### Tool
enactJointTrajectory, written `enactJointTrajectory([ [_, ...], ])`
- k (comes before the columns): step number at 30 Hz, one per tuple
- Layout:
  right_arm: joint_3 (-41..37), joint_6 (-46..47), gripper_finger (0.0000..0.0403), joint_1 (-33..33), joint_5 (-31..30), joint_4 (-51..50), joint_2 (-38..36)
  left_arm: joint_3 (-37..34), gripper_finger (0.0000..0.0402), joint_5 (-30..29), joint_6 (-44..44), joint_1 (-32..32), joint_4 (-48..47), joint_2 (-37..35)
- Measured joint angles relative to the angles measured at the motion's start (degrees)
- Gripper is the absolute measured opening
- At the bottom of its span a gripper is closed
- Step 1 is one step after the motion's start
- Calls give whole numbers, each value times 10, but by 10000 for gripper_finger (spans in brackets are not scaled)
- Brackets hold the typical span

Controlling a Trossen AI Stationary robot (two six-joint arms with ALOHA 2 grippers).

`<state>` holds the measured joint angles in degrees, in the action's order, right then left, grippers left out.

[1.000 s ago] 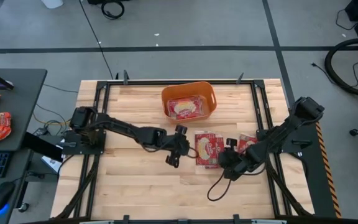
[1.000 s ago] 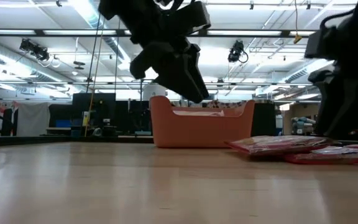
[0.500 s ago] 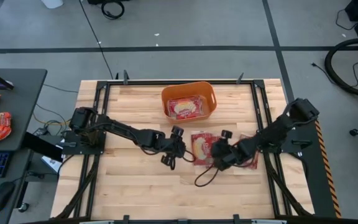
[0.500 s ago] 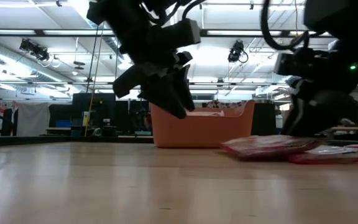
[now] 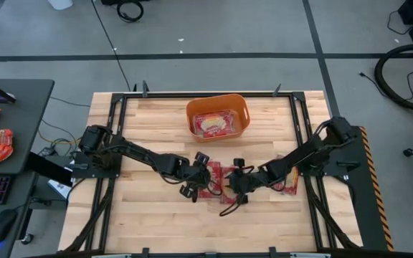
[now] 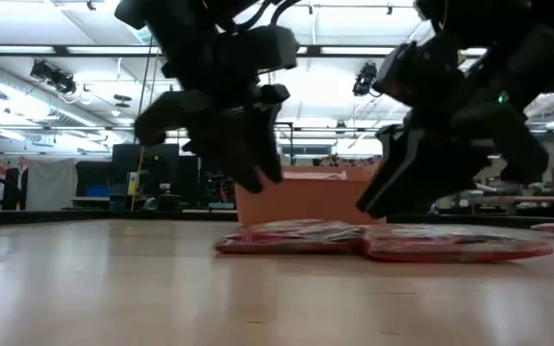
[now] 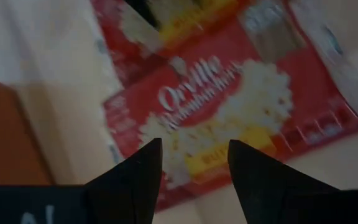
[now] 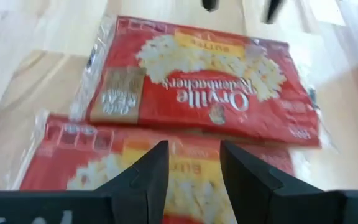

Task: Sort popcorn bags into baskets
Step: Put the red popcorn bag into the orange bin

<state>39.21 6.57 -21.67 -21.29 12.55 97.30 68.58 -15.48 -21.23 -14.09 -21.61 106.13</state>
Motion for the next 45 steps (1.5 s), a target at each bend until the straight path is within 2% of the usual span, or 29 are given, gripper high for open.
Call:
enactJointTrajectory([
  [4, 0, 23, 149, -12, -13, -79, -48, 0, 188, 12, -10, -8, -49, 0],
  [10, 0, 86, 149, -32, -15, -174, -97, -8, 188, 9, -99, -21, -75, 0],
  [18, -12, 114, 149, -34, -16, -138, -64, -92, 188, -78, -186, -34, 47, 0],
  [24, -12, 113, 149, -34, -16, -113, -55, -136, 187, -99, -268, -39, 135, -1],
  [27, -12, 113, 149, -34, -16, -99, -55, -147, 187, -103, -272, -38, 174, 0],
  [32, -12, 100, 149, -33, -16, -81, -55, -148, 182, -93, -275, -36, 181, 0],
  [37, -12, 98, 149, -32, -16, -78, -55, -148, 142, -64, -275, -33, 183, 0],
  [41, -12, 102, 149, -32, -15, -79, -55, -148, 91, -61, -273, -33, 187, 8],
  [45, -12, 103, 149, -32, -15, -80, -55, -147, 31, -62, -226, -33, 197, 16],
])
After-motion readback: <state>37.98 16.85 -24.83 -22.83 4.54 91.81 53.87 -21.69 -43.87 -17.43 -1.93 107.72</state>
